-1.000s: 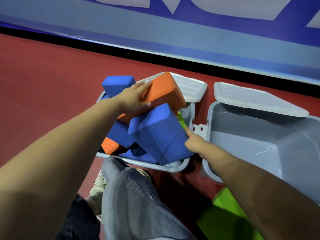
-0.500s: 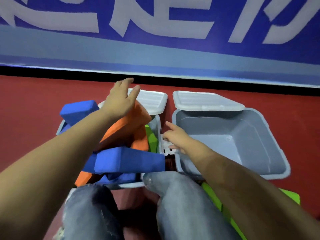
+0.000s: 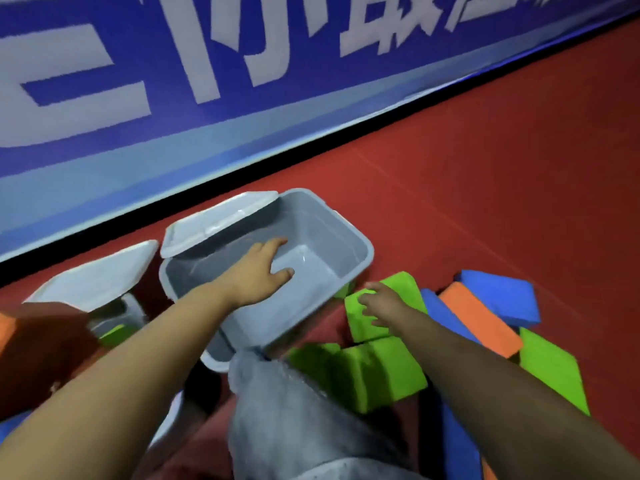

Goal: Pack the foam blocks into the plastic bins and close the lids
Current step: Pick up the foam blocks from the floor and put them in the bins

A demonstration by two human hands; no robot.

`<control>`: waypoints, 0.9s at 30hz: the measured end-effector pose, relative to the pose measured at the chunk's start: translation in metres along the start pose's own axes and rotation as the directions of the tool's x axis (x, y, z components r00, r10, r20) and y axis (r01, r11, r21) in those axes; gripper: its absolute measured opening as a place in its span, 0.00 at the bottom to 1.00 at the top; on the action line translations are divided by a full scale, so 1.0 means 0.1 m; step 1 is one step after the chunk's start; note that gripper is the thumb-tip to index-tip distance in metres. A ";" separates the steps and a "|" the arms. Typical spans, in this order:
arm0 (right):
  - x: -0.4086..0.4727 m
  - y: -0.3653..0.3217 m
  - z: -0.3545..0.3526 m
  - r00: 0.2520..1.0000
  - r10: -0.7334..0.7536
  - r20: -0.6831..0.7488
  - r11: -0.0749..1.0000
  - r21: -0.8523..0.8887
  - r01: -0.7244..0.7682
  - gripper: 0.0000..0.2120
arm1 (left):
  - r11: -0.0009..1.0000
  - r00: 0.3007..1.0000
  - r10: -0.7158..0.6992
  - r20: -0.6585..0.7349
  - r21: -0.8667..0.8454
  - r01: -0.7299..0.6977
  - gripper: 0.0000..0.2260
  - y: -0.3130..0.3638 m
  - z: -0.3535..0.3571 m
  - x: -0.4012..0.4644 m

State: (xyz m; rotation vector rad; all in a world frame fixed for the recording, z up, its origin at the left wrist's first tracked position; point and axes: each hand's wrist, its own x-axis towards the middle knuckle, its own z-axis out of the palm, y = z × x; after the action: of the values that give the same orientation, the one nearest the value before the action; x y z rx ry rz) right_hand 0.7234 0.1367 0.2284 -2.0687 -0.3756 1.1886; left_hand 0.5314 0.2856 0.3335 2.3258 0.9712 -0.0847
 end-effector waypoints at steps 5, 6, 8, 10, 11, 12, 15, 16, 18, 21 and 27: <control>0.32 0.89 -0.75 0.969 0.142 -0.204 0.990 0.021 -0.141 0.26 | 0.991 0.981 -0.089 0.174 -0.086 0.105 0.28 0.65 0.62 0.40; 0.37 1.04 -0.83 0.968 0.147 -0.201 0.989 0.004 -0.149 0.26 | 0.990 0.973 -0.096 0.209 -0.077 0.114 0.29 0.74 0.75 0.48; 0.47 1.28 -0.90 0.968 0.176 -0.180 0.984 0.052 -0.170 0.28 | 0.991 0.953 -0.107 0.283 -0.048 0.125 0.28 0.87 1.03 0.59; 0.55 1.51 -0.87 0.957 0.248 -0.149 0.961 0.160 -0.224 0.27 | 0.992 0.928 -0.118 0.353 0.009 0.123 0.25 0.92 1.30 0.68; 0.57 1.60 -0.84 0.950 0.284 -0.128 0.945 0.204 -0.255 0.24 | 0.992 0.910 -0.129 0.395 0.040 0.123 0.23 0.93 1.42 0.71; 0.61 1.71 -0.78 0.939 0.329 -0.096 0.920 0.255 -0.296 0.21 | 0.991 0.890 -0.137 0.435 0.056 0.125 0.21 0.93 1.54 0.74; 0.64 1.97 -0.52 0.879 0.476 0.037 0.766 0.474 -0.435 0.21 | 0.978 0.841 -0.189 0.506 0.020 0.208 0.20 0.90 1.88 0.83; 0.68 2.08 -0.43 0.842 0.536 0.066 0.678 0.561 -0.475 0.24 | 0.966 0.838 -0.214 0.502 -0.020 0.258 0.19 0.87 1.98 0.84; 0.68 2.23 -0.25 0.761 0.635 0.132 0.501 0.680 -0.535 0.32 | 0.926 0.829 -0.276 0.487 -0.095 0.364 0.17 0.78 2.14 0.84; 0.78 2.57 0.06 0.692 0.688 0.217 0.311 0.774 -0.552 0.42 | 0.824 0.766 -0.387 0.513 -0.179 0.537 0.07 0.64 2.28 0.83; 0.93 2.63 0.53 0.701 0.613 0.365 0.078 0.855 -0.513 0.32 | 0.686 0.739 -0.435 0.515 -0.342 0.642 0.11 0.43 2.40 0.95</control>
State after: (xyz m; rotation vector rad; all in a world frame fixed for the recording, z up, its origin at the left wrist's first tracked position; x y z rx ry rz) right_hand 0.7038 0.0262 -0.0327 -1.1041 1.1285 1.2356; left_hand 0.6695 0.1873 0.1340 1.3923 1.2696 -0.4756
